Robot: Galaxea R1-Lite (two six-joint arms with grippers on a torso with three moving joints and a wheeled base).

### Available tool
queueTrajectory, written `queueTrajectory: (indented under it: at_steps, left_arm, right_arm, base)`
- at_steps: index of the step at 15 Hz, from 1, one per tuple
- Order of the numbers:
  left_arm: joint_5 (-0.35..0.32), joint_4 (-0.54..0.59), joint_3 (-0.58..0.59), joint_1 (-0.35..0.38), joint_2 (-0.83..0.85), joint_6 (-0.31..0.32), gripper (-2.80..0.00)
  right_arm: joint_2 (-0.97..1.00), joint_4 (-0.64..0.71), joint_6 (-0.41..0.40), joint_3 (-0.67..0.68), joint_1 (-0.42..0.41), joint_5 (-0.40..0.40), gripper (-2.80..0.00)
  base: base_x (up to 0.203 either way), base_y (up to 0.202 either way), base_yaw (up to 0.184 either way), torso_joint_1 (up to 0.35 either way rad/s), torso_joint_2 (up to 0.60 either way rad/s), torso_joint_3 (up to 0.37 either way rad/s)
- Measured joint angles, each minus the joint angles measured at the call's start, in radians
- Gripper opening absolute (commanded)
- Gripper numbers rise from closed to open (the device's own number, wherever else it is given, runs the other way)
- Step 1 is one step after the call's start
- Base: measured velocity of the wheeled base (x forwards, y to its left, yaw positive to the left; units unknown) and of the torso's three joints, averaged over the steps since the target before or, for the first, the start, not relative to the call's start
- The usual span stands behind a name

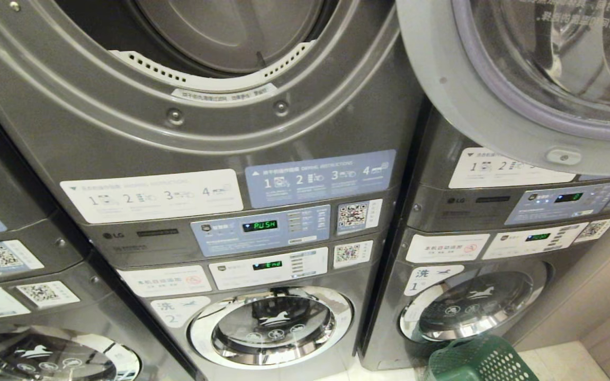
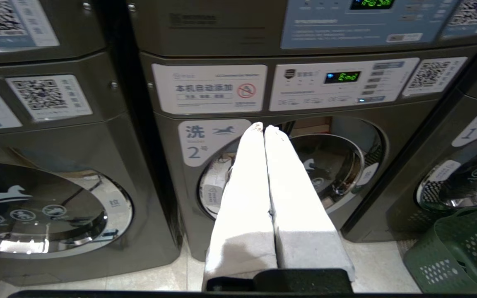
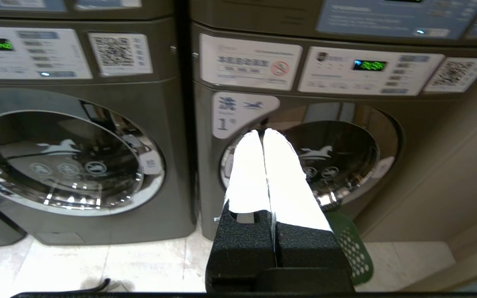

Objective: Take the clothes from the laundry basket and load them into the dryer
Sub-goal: Close the dryer

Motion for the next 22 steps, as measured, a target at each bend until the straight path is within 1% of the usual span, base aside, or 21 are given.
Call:
queueTrajectory:
  at_steps: [9, 11, 14, 15, 17, 20, 22]
  left_arm:
    - [0.000, 0.000, 0.000, 0.000, 0.000, 0.000, -2.80]
    - [0.000, 0.000, 0.000, 0.000, 0.000, 0.000, -2.80]
    - [0.000, 0.000, 0.000, 0.000, 0.000, -0.001, -2.80]
    - [0.001, 0.001, 0.000, -0.001, 0.000, -0.001, -2.80]
    - [0.002, 0.000, 0.000, -0.001, 0.000, 0.000, -2.80]
    - [0.000, 0.000, 0.000, 0.000, 0.000, 0.000, -2.80]
    - [0.000, 0.000, 0.000, 0.000, 0.000, 0.001, -2.80]
  right_arm:
    - [0.000, -0.001, -0.004, 0.000, 0.000, 0.002, -2.80]
    - [0.000, -0.002, 0.009, 0.000, 0.000, 0.000, -2.80]
    - [0.000, 0.001, 0.001, -0.001, 0.000, -0.008, -2.80]
    - [0.000, 0.001, 0.005, -0.014, -0.002, -0.029, -2.80]
    - [0.001, 0.023, 0.019, -0.090, -0.004, -0.104, -2.80]
    - [0.052, 0.105, 0.069, -0.284, -0.006, -0.199, -2.80]
    - [0.156, 0.130, 0.141, -0.416, -0.007, -0.271, -2.80]
  base:
    - [0.000, -0.194, 0.002, 0.002, 0.00, 0.002]
    - [0.000, -0.182, 0.004, 0.002, 0.00, 0.000]
    - [0.000, -0.061, 0.003, 0.002, 0.00, 0.000]
    - [0.000, 0.000, 0.000, 0.000, 0.00, 0.000]
    - [0.000, 0.000, 0.000, 0.000, 0.00, 0.000]
    - [0.000, 0.000, 0.000, 0.000, 0.00, 0.000]
    - [0.000, 0.000, 0.000, 0.000, 0.00, 0.000]
